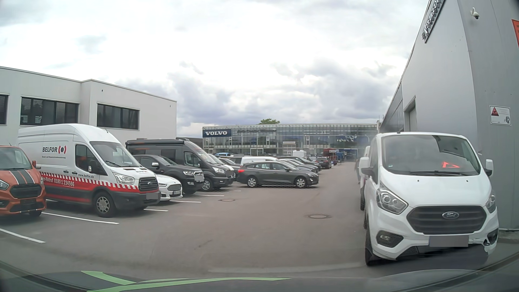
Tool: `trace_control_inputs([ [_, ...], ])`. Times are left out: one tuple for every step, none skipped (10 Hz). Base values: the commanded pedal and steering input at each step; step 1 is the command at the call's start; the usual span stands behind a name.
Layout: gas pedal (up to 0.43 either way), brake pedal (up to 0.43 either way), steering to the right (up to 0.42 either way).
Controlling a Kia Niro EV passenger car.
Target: Follow the waypoints while adhering to traffic rules and regulations
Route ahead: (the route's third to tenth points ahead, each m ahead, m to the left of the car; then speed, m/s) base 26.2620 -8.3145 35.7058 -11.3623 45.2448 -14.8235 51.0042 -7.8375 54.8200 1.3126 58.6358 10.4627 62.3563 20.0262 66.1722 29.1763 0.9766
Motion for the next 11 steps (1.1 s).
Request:
trace_control_inputs([
  [0.0,0.177,-0.867],
  [0.0,0.183,-0.855],
  [0.0,0.189,-0.842],
  [0.0,0.189,-0.836],
  [0.0,0.195,-0.832],
  [0.0,0.195,-0.826],
  [0.0,0.195,-0.82],
  [0.0,0.195,-0.815],
  [0.0,0.189,-0.805],
  [0.0,0.183,-0.795],
  [0.0,0.183,-0.781],
])
